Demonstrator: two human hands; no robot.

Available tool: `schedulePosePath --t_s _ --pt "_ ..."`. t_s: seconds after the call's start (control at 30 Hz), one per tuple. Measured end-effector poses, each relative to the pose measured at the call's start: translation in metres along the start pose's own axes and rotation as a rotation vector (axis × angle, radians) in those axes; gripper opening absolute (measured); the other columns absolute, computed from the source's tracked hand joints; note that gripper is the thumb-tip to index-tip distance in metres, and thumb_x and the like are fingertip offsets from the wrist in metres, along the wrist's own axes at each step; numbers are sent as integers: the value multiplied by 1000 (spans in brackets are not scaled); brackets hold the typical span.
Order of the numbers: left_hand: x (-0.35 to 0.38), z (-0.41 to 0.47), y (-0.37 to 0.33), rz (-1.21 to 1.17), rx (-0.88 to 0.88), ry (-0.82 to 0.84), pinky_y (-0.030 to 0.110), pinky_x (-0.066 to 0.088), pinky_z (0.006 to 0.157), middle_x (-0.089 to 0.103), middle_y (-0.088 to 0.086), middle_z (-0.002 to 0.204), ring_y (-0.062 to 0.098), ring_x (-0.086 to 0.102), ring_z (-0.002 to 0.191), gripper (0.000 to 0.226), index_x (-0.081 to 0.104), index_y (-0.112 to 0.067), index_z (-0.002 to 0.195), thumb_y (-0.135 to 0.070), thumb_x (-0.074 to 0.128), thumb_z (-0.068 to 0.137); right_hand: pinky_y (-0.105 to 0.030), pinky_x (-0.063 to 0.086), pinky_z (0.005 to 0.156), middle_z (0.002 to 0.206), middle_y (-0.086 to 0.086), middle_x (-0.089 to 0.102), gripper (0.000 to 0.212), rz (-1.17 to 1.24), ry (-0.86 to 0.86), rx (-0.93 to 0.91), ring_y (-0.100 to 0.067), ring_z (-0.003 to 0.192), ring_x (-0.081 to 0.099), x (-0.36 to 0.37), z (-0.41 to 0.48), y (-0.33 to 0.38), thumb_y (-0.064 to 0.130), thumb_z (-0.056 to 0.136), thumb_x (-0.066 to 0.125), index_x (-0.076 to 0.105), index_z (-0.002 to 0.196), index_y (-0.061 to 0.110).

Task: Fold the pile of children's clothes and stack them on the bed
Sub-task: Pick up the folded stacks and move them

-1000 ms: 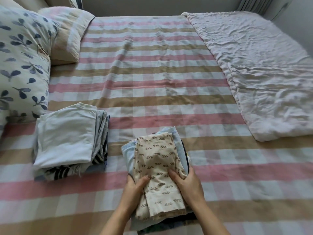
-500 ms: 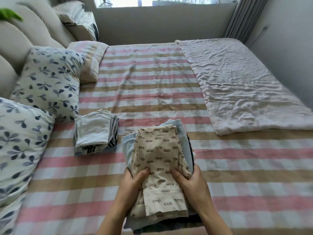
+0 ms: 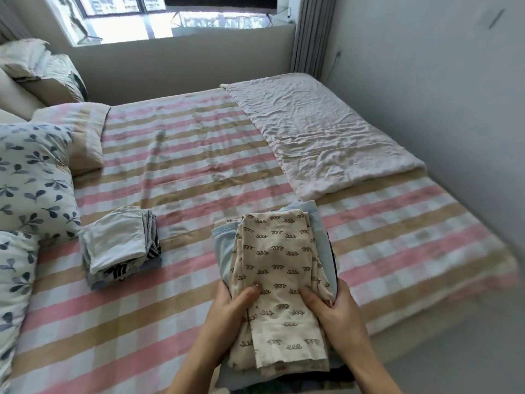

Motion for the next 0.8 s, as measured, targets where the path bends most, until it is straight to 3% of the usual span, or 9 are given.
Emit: schedulePosePath --t_s 0.27,0.4,0.47,0.57,0.7,0.8 --pt "62 -17 -20 118 39 260 43 50 93 61 0 117 18 63 103 82 43 -27 121 -56 70 49 -13 50 67 92 11 69 69 77 -265 8 6 79 64 -68 -47 -9 65 53 67 56 105 21" --pt "110 -20 -24 180 37 359 45 49 92 61 2 117 20 62 103 82 45 -26 119 -59 70 48 -32 55 80 98 8 71 72 130 -345 22 -5 88 67 -111 -63 -17 64 56 68 56 112 19" --pt "142 -22 -26 198 41 413 46 49 92 60 4 118 23 62 104 89 43 -23 124 -58 71 47 -21 54 76 99 9 70 72 154 -400 13 0 86 66 -138 -71 -24 61 58 68 54 115 19" --pt "194 -27 -26 215 54 485 36 55 82 61 1 115 19 64 99 82 42 -24 123 -52 72 53 -5 46 62 95 12 69 67 159 -483 5 9 80 63 -183 -79 -34 57 59 67 54 113 21" --pt "277 -39 -17 205 58 521 44 52 90 63 0 114 20 65 99 69 45 -29 119 -49 70 59 -6 47 63 97 10 68 69 156 -528 8 8 80 63 -261 -86 -52 57 59 67 52 115 19" --pt "335 -51 -11 155 46 533 47 50 91 64 4 115 24 65 100 73 47 -27 118 -49 74 54 -3 43 59 93 14 65 66 118 -557 -2 14 78 60 -319 -90 -65 58 58 66 50 111 22"
Point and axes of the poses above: each hand's wrist, its own z-axis towards the middle knuckle, its own x-axis out of the palm, y = z × x, the point moved 2 cm from there along z, towards the middle knuckle
